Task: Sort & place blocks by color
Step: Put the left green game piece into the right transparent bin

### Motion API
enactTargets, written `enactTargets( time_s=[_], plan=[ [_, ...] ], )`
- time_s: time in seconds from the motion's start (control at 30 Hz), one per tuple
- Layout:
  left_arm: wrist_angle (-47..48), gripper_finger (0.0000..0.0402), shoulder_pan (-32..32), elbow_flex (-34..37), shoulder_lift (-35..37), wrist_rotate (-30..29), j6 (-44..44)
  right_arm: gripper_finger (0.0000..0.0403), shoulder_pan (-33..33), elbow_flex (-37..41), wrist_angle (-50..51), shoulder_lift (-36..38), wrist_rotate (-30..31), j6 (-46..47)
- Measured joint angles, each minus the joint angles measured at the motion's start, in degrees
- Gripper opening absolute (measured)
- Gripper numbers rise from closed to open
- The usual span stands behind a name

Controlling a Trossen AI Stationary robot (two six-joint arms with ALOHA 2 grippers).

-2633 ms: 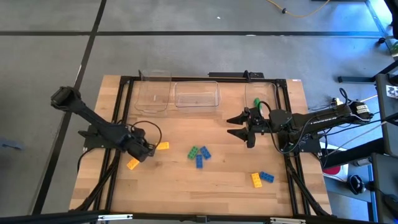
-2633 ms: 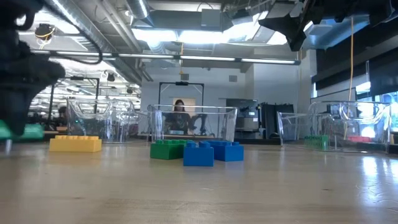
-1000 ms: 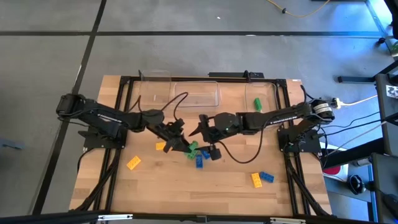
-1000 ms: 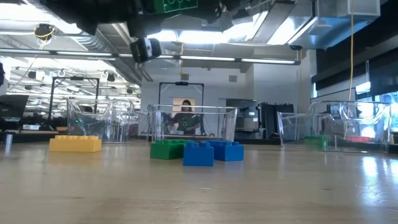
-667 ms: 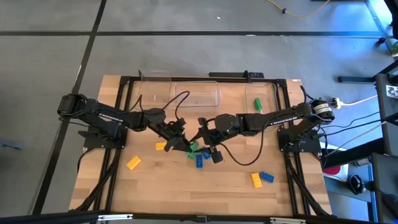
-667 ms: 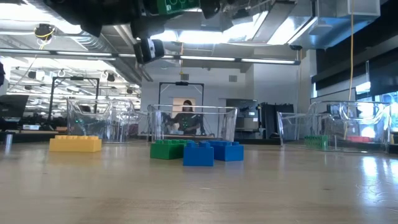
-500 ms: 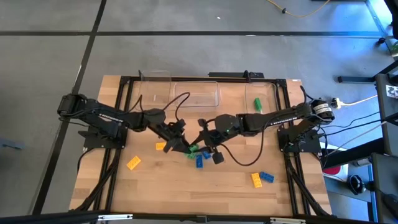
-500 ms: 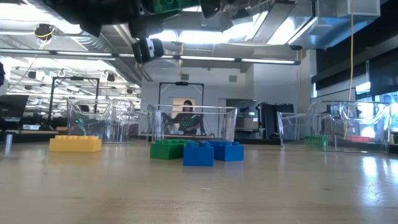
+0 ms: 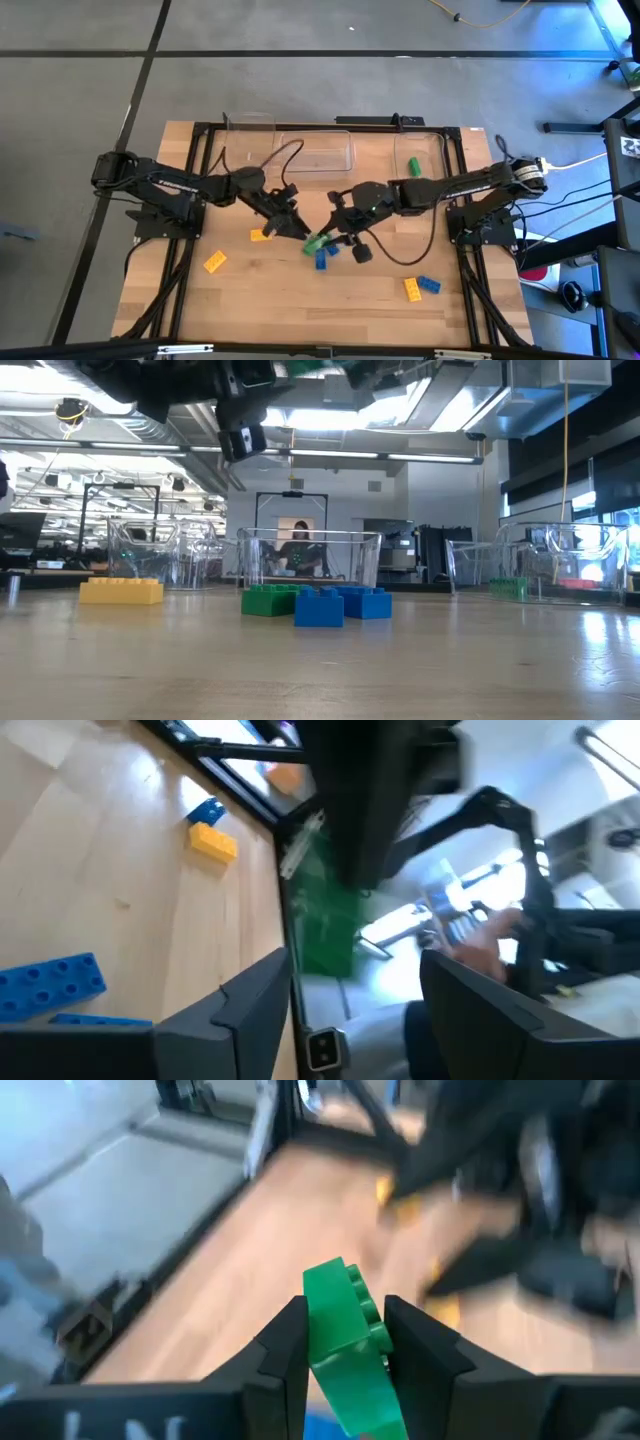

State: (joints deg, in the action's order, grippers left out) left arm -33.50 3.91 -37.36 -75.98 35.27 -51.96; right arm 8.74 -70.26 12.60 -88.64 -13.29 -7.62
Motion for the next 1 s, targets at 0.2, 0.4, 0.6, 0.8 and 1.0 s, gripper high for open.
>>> enactTargets(
  time_s=[0.2, 0.4, 0.6, 0.8, 1.0],
  plan=[
    [3.21, 0.0217, 8.82, 0.00, 5.53, 7.10, 2.68, 0.0106, -0.47, 0.20, 23.31, 6.31, 5.54, -0.03],
    [18.22, 0.0215, 14.25, 0.02, 17.83, -4.75, 17.42, 0.0106, -3.16, 8.57, 32.07, 17.19, 6.17, 6.24],
    [26.49, 0.0215, 11.48, 0.02, 32.08, -26.81, 26.47, 0.0106, -5.09, 22.61, 19.54, 34.16, 12.57, 16.36],
    [22.04, 0.0215, 4.14, 3.50, 41.02, -40.18, 30.10, 0.0106, -6.30, 35.13, -4.33, 46.75, 21.42, 22.16],
    [22.26, 0.0215, -0.45, 6.26, 41.54, -43.52, 30.11, 0.0106, -6.76, 40.58, -15.74, 50.29, 21.35, 25.02]
  ],
)
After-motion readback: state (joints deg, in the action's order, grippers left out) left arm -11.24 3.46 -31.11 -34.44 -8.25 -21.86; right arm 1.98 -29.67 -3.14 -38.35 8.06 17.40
